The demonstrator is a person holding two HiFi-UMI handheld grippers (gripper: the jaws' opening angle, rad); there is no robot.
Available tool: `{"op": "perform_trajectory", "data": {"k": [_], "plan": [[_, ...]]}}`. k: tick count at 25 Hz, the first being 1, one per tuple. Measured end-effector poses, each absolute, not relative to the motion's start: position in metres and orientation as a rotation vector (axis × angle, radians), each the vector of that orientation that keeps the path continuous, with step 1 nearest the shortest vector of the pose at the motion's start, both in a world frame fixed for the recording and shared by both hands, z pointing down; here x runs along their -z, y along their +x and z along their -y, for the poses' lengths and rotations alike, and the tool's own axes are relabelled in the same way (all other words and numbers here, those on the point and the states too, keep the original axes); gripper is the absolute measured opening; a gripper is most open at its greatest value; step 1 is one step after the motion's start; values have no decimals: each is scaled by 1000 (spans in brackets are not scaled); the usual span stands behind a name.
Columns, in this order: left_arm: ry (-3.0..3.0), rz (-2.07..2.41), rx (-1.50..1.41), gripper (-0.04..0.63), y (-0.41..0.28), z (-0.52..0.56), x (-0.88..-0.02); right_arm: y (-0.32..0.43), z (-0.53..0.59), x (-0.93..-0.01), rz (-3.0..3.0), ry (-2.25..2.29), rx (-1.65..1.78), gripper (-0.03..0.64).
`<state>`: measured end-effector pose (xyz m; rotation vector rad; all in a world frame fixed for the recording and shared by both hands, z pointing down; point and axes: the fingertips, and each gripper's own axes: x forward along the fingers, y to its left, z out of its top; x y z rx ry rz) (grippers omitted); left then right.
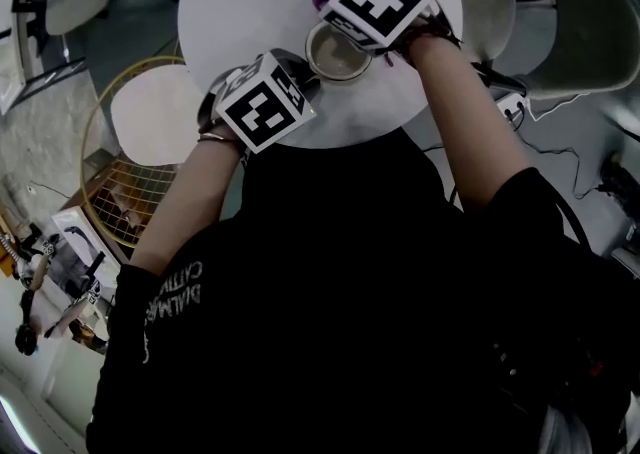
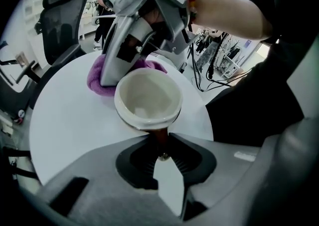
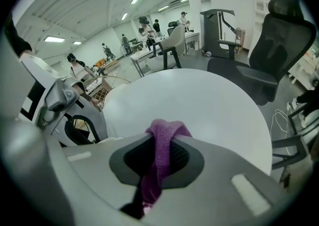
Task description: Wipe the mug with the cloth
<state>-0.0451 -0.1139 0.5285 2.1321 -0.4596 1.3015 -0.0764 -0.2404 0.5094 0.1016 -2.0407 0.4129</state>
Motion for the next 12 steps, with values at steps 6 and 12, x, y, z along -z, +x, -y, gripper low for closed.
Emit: {"op": "perform_trajectory", "data": {"k": [6,12], "plan": [[2131,490,-1285,63,-44,115,-530,-84,235,-508,2037,81,-411,31],[2110,521,-1281,63,-45,116,-528,-90,231,-506,2014,44,-386,31]]}}
